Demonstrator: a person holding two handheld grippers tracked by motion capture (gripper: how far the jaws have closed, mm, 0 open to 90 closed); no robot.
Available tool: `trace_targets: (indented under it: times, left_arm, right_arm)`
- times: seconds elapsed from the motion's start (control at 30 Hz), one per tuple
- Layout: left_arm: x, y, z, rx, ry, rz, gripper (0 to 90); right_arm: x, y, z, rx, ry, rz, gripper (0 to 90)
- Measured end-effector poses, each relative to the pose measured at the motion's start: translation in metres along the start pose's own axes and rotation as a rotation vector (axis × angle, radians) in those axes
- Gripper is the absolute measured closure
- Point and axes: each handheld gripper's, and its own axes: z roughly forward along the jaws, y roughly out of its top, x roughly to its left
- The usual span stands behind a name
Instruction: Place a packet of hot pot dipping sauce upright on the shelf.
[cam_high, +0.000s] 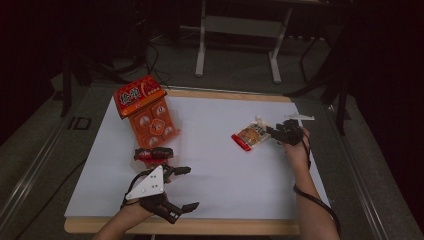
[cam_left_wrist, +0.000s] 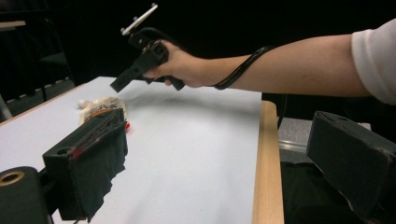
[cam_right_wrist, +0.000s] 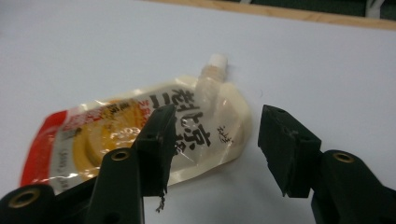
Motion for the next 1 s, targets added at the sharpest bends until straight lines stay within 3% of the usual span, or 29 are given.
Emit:
trace_targets:
  times: [0.33, 0.5, 0.7, 0.77, 0.9, 1.0]
  left_arm:
    - [0.002, 0.001, -0.002, -0.018, 0.002, -0.013, 5.6]
    - [0.002, 0.001, -0.004, -0.010, 0.008, -0.008, 5.6]
    - [0.003, 0.000, -0.003, -0.002, 0.013, -0.016, 5.6]
    - [0.002, 0.000, -0.003, 0.000, 0.013, -0.016, 5.6]
    - [0.002, 0.000, -0.003, -0.001, 0.012, -0.013, 5.6]
    - [0.002, 0.000, -0.003, -0.003, 0.011, -0.017, 5.6]
  right_arm:
    - [0.000, 0.001, 0.021, 0.040, -0.030, 0.017, 42.6]
    - [-0.001, -0.002, 0.033, 0.088, -0.047, 0.036, 45.6]
    - [0.002, -0.005, 0.037, 0.101, -0.053, 0.041, 51.7]
    - [0.002, -0.006, 0.037, 0.096, -0.065, 0.051, 58.6]
    - [0.008, -0.007, 0.036, 0.104, -0.104, 0.015, 72.0]
    - [0.012, -0.007, 0.036, 0.098, -0.089, 0.004, 87.2]
